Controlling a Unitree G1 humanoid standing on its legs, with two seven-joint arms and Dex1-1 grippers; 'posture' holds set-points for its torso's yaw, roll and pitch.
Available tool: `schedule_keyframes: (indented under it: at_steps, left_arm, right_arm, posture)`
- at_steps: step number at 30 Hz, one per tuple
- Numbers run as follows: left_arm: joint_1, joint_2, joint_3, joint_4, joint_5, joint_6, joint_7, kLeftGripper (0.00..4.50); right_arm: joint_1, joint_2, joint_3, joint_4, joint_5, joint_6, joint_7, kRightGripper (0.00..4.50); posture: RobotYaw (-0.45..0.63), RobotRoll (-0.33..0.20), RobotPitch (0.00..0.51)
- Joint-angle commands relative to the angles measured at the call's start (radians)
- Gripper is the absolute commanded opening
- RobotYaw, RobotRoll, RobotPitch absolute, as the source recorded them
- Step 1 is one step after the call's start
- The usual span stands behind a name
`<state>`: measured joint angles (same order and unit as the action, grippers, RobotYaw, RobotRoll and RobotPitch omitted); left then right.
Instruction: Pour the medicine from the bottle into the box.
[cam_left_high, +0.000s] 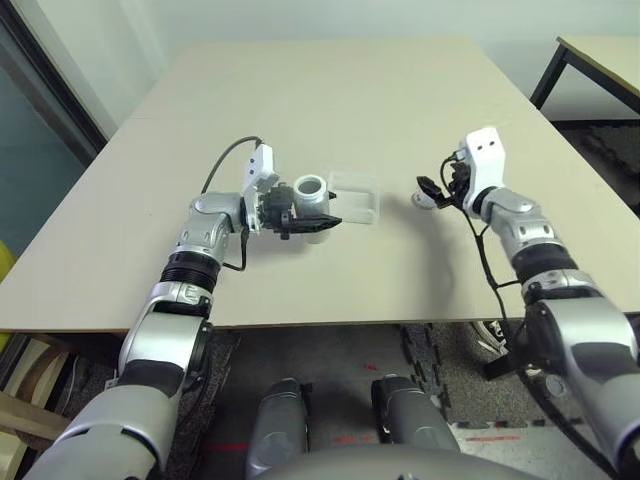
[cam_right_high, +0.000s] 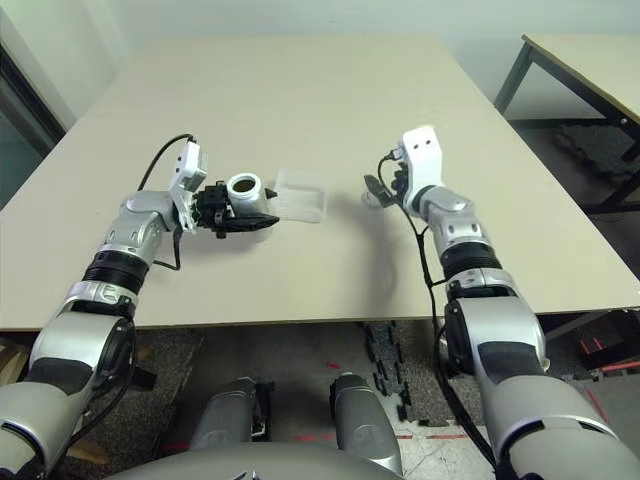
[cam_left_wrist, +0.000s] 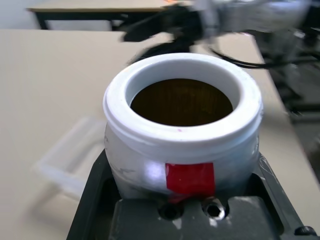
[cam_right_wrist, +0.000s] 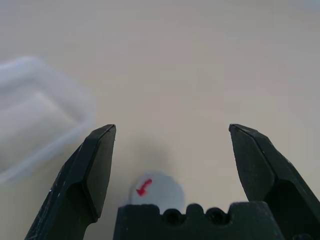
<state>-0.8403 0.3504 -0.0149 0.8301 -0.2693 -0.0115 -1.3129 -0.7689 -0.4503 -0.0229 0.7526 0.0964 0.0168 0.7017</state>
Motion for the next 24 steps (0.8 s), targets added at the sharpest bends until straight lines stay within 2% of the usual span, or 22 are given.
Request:
schedule_keyframes:
  at_steps: [1, 3, 9, 12, 17, 20, 24]
  left_arm:
    - [-0.053, -0.007, -0.004, 0.049, 0.056, -0.023, 0.105, 2.54]
    - [-0.090, -0.018, -0.011, 0.078, 0.088, -0.030, 0.182, 2.54]
    - [-0.272, -0.055, -0.073, 0.255, 0.278, -0.072, 0.559, 2.54]
    - [-0.330, -0.058, -0.206, 0.340, 0.461, -0.109, 0.725, 2.54]
    - [-0.452, -0.062, -0.494, 0.448, 0.785, -0.222, 0.838, 2.54]
    - [-0.538, -0.085, -0.681, 0.499, 0.988, -0.247, 0.923, 2.54]
    - [-0.598, -0.142, -0.891, 0.538, 1.209, -0.281, 1.015, 2.54]
  right_arm:
    - [0.039, -0.046, 0.010, -0.166, 0.028, 0.036, 0.100, 4.50]
    - [0.056, -0.061, 0.006, -0.226, 0.041, 0.064, 0.119, 4.50]
    - [0.093, -0.076, 0.001, -0.299, 0.049, 0.104, 0.111, 4.50]
    - [0.113, -0.082, 0.001, -0.324, 0.057, 0.120, 0.120, 4.50]
    - [0.131, -0.107, -0.003, -0.334, 0.065, 0.135, 0.151, 4.50]
    - [0.123, -0.121, -0.012, -0.304, 0.062, 0.125, 0.151, 4.50]
    - [0.137, -0.123, -0.028, -0.291, 0.068, 0.113, 0.127, 4.50]
  posture:
    - [-0.12, 0.000, 0.048]
    - [-0.13, 0.000, 0.047]
    - [-0.14, 0.000, 0.036]
    - [-0.13, 0.000, 0.031]
    - [-0.12, 0.000, 0.021]
    - [-0.12, 0.000, 0.012]
    - [-0.13, 0.000, 0.008]
